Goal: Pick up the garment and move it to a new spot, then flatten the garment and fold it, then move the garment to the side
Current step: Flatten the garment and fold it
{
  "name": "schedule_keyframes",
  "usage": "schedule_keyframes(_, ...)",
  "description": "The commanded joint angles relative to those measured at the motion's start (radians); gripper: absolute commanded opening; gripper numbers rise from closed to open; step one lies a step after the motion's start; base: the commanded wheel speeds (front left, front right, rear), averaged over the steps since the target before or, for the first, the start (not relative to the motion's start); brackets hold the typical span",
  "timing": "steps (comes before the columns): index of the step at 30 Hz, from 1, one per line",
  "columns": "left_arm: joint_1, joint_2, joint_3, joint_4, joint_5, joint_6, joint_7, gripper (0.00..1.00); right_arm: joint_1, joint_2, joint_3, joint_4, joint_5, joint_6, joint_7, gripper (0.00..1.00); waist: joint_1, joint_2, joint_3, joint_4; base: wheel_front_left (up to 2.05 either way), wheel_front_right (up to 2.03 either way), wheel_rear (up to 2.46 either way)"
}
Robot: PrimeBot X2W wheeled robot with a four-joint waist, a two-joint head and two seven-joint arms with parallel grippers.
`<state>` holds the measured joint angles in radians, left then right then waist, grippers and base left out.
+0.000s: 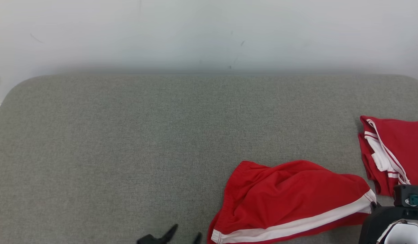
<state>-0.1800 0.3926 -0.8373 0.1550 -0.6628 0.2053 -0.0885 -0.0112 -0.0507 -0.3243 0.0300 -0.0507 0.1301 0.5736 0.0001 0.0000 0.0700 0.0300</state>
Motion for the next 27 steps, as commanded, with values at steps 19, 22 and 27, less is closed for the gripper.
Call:
schedule_keyframes(19, -0.105, -0.016, -0.093, 0.050, -0.052, -0.201, 0.107, 0.59, -0.031, 0.001, 0.008, 0.064, 0.000, 0.001, -0.022, 0.00, -0.0001, 0.0000, -0.010, 0.002, 0.00, 0.00, 0.00)
schedule_keyframes(22, -0.115, -0.021, -0.087, 0.061, -0.064, -0.211, 0.118, 0.33, -0.037, 0.001, 0.010, 0.074, -0.001, 0.001, -0.030, 0.00, -0.0001, 0.0000, -0.009, -0.003, 0.00, 0.00, 0.00)
schedule_keyframes(27, -0.116, -0.019, -0.092, 0.061, -0.103, -0.241, 0.149, 0.36, -0.041, 0.001, 0.015, 0.093, 0.001, 0.001, -0.040, 0.00, -0.0001, 0.0000, -0.007, -0.008, 0.00, 0.00, 0.00)
